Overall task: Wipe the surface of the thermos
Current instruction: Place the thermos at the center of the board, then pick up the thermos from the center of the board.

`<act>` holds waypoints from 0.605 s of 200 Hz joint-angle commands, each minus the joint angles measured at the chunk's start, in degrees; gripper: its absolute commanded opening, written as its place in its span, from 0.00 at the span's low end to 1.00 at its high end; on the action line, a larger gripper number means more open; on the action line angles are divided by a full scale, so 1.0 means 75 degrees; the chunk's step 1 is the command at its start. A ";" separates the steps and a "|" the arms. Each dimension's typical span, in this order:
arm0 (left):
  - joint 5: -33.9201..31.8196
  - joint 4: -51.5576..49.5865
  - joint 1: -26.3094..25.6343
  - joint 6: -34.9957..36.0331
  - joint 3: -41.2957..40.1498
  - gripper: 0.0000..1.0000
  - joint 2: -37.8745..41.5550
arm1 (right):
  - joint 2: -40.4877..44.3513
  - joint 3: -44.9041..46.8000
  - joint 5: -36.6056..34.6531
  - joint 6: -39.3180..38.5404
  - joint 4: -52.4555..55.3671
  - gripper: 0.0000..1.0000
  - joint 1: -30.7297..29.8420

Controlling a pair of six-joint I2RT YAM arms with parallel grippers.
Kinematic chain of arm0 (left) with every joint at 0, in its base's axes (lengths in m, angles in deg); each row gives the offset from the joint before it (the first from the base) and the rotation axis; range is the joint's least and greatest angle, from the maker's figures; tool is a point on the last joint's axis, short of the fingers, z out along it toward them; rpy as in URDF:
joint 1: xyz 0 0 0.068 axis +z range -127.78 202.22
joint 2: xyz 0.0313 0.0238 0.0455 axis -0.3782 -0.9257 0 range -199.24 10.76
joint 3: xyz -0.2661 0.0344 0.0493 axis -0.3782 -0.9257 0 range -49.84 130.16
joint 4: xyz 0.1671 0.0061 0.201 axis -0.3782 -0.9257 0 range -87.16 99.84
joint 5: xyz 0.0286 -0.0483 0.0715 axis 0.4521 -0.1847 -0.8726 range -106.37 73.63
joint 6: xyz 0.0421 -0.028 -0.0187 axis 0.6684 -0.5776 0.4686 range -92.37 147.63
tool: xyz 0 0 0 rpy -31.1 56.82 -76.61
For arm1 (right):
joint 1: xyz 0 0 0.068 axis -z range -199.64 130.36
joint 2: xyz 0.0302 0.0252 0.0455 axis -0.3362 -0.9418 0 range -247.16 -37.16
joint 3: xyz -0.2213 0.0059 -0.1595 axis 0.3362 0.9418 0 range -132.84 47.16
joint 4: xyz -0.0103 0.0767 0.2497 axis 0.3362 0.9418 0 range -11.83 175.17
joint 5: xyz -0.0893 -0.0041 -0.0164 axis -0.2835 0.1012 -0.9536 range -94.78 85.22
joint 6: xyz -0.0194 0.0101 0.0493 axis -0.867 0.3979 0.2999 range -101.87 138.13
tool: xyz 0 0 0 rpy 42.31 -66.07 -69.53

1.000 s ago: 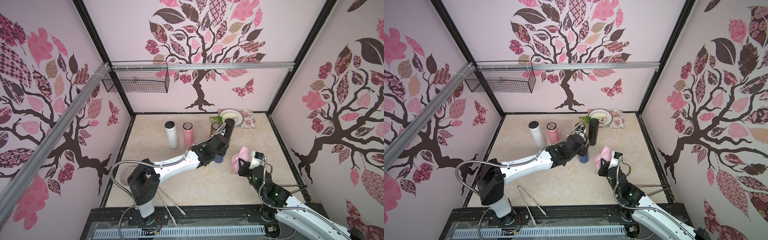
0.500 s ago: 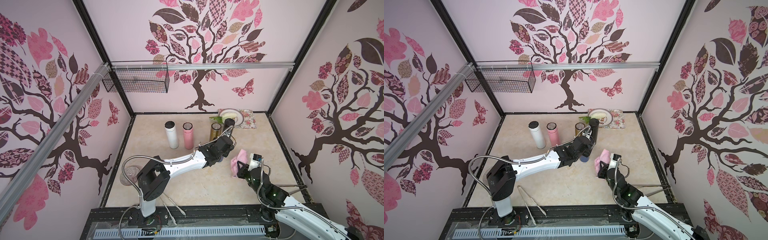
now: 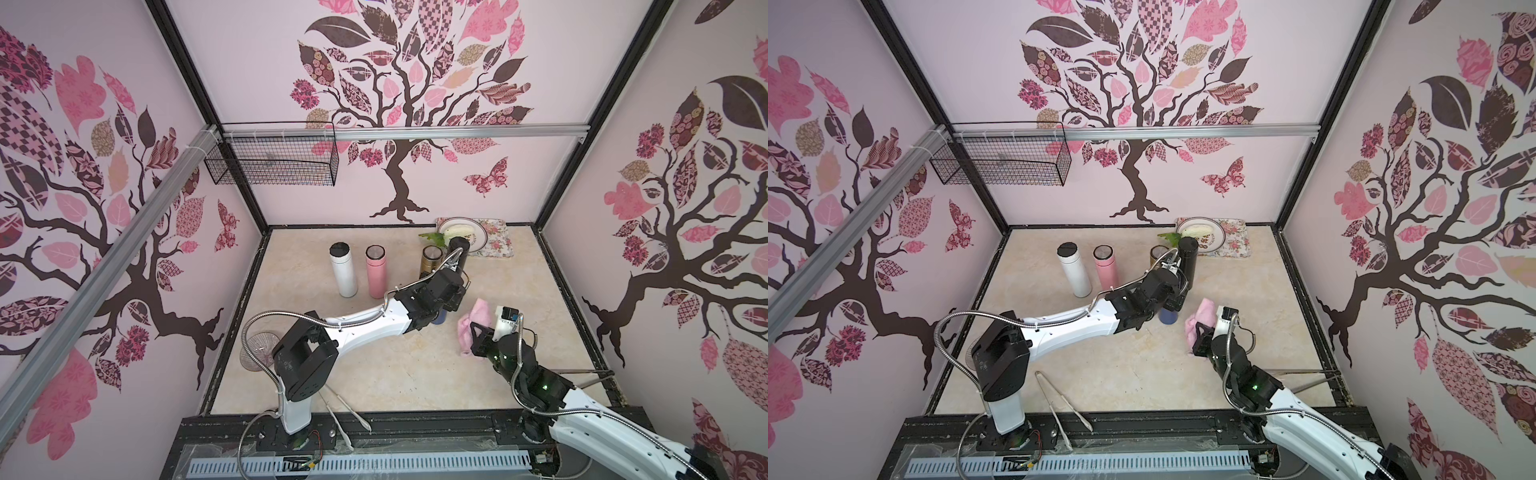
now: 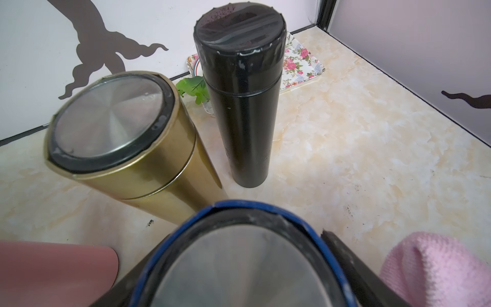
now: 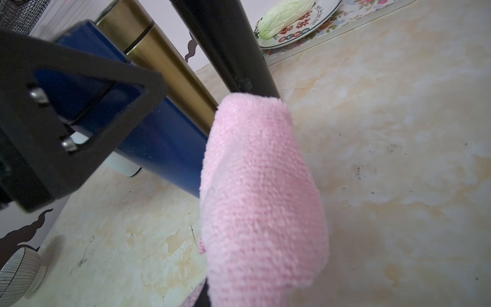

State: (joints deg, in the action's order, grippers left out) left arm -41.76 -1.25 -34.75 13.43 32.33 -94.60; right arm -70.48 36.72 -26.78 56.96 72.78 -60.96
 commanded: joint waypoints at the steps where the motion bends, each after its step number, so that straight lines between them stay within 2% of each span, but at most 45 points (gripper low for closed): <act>1: -0.0124 -0.0182 0.0015 -0.0156 0.0419 0.85 0.0712 | 0.0083 -0.0233 0.0044 0.0011 -0.0069 0.00 0.0033; 44: -0.0921 -0.0904 0.0173 -0.0288 0.0205 0.86 0.1947 | 0.0037 -0.0155 0.0214 0.0140 -0.0097 0.00 0.0026; 86: -0.1000 -0.2395 0.1205 -0.0633 0.0808 0.86 0.2187 | -0.0409 -0.0199 0.0386 0.0152 -0.0349 0.00 0.0034; 121: -0.0447 -0.2927 0.2170 -0.0947 0.1108 0.87 0.1935 | -0.0710 -0.0193 0.0509 0.0231 -0.0678 0.00 0.0032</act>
State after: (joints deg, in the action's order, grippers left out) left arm -47.33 -17.47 -21.96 8.97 37.60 -78.12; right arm -74.94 36.72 -23.76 58.03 70.99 -60.96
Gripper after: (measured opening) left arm 0.867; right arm 0.116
